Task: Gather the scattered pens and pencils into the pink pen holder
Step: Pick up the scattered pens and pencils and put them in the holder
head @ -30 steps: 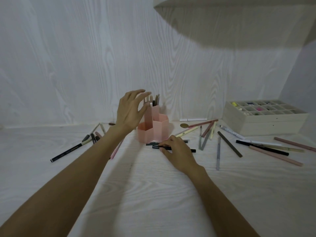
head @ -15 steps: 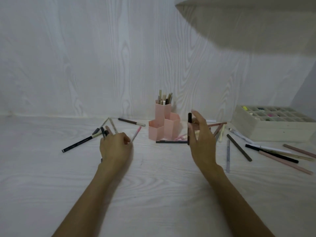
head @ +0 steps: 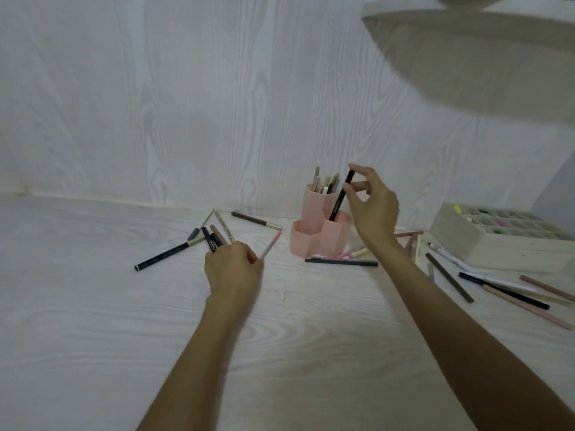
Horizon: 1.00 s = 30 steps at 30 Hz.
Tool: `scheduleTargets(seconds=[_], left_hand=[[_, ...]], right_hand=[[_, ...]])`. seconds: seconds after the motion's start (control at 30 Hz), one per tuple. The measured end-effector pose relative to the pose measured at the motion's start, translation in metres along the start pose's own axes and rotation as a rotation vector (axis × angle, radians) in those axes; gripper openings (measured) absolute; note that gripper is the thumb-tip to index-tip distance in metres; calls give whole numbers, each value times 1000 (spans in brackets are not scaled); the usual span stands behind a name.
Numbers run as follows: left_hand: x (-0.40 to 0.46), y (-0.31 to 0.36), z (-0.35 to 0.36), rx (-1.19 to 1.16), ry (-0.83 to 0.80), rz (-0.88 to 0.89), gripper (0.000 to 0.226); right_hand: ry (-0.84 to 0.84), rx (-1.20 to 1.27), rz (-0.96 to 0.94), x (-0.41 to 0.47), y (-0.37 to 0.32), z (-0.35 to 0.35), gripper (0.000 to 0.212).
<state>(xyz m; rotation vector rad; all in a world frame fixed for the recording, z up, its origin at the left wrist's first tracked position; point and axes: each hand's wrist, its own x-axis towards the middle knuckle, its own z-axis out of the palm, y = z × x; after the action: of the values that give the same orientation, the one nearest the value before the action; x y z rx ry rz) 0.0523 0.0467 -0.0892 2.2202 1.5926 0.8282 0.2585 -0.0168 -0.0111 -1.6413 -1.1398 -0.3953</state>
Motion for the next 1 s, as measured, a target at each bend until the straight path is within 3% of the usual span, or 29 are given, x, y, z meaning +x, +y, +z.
scheduleTargets(seconds=[0.13,0.3,0.53,0.6,0.73,1.0], left_hand=[[1,1,-1,-37,-13,-6,16],[1,2,-1,-49,-16,-8,16],[1,1,2,-84,-4,-13,17],[1,1,1,-88,-11,-15,17],[2,1,1,-87,-28,-21,17],[2,2,-1,-72,-33,-10,17]], right_hand=[[-141,-113,40,-10,3,15,35],[311,55,31,-1,-8,11,36],[504,151,50,33,-21,7,34],[367,97,62,36,-17,10,33],[-102,-89,37,24,-2,24,27],[-157,-422,-199,11,9,34,30]])
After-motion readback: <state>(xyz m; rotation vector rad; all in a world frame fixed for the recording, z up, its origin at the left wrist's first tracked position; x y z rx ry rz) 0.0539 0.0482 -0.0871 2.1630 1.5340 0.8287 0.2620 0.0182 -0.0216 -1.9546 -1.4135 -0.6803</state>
